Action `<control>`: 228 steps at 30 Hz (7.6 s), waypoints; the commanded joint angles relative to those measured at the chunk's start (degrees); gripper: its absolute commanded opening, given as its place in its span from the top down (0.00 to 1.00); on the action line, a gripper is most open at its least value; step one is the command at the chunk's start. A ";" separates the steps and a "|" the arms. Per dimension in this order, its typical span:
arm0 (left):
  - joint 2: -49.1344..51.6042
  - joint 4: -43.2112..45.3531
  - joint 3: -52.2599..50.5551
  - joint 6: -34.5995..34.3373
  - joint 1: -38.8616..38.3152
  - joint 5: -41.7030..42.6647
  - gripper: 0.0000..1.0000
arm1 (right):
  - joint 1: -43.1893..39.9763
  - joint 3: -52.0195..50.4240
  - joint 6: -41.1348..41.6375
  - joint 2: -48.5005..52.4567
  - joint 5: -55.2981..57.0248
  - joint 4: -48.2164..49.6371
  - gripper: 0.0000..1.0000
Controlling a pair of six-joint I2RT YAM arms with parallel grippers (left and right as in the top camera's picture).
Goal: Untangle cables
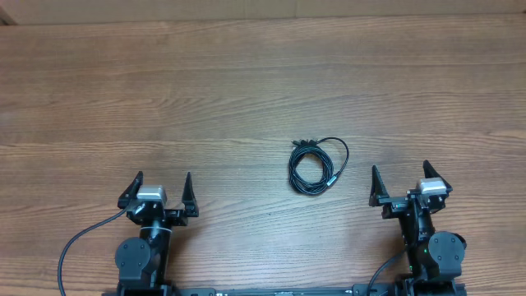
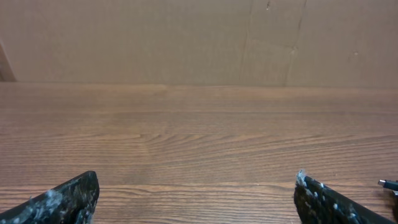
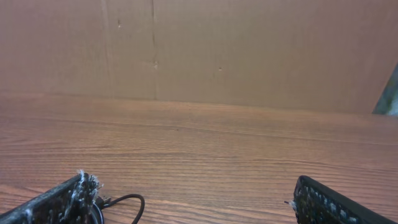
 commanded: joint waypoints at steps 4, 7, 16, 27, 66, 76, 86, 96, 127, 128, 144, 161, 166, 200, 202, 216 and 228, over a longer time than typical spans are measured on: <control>-0.44 0.17 -0.39 1.16 0.44 -0.35 0.00 | -0.26 -0.57 -0.04 -0.35 0.70 0.37 0.00; -0.44 0.17 -0.39 1.16 0.44 -0.35 0.01 | -0.26 -0.57 -0.04 -0.35 0.70 0.37 0.00; -0.44 0.17 -0.39 1.16 0.44 -0.35 0.00 | -0.26 -0.57 -0.04 -0.35 0.68 0.37 0.00; -0.44 0.17 -0.39 1.16 0.44 -0.35 0.01 | -0.26 -0.57 -0.04 -0.35 0.70 0.37 0.00; -0.44 0.17 -0.39 1.16 0.44 -0.33 0.00 | -0.26 -0.57 -0.04 -0.35 0.68 0.37 0.00; -0.44 0.17 -0.39 1.16 0.44 -0.35 0.00 | -0.26 -0.57 -0.04 -0.35 0.68 0.37 0.00; -0.44 0.17 -0.39 1.16 0.44 -0.35 0.01 | -0.26 -0.57 -0.04 -0.35 0.68 0.37 0.00; -0.44 0.20 -0.39 1.33 0.44 -0.39 0.00 | -0.26 -0.57 -0.04 -0.35 0.68 0.37 0.00; -0.13 -25.27 12.74 -9.62 0.39 -0.33 0.00 | -0.26 10.19 17.94 5.27 4.55 -15.08 0.00; 0.33 -25.49 12.87 -10.86 0.39 0.09 0.00 | -0.26 10.99 18.84 6.08 4.48 -15.58 0.00; 31.41 -28.13 29.51 -11.74 0.39 7.39 0.00 | -0.26 23.34 19.54 24.24 -1.05 -25.81 0.00; 63.84 -58.27 68.04 -11.76 0.39 14.99 0.00 | -0.26 44.74 19.34 52.06 -1.05 -43.82 0.00; 64.46 -59.06 68.76 -11.76 0.39 14.88 0.00 | -0.26 49.53 19.37 56.26 -1.07 -46.49 0.00; 81.77 -38.10 71.23 -14.51 -14.34 14.71 0.01 | -0.26 49.77 19.37 56.46 -7.89 -43.06 0.00; 84.02 -37.66 71.23 -14.53 -16.33 14.71 0.05 | -0.26 49.77 19.37 56.43 -7.89 -42.93 0.00; 101.57 -32.04 71.23 -17.18 -31.87 15.15 0.27 | -0.26 49.77 19.41 56.46 -8.13 -41.64 0.00; 107.69 -30.05 71.21 -17.79 -36.48 13.03 0.49 | -0.26 49.75 21.09 58.86 -8.59 -41.48 0.00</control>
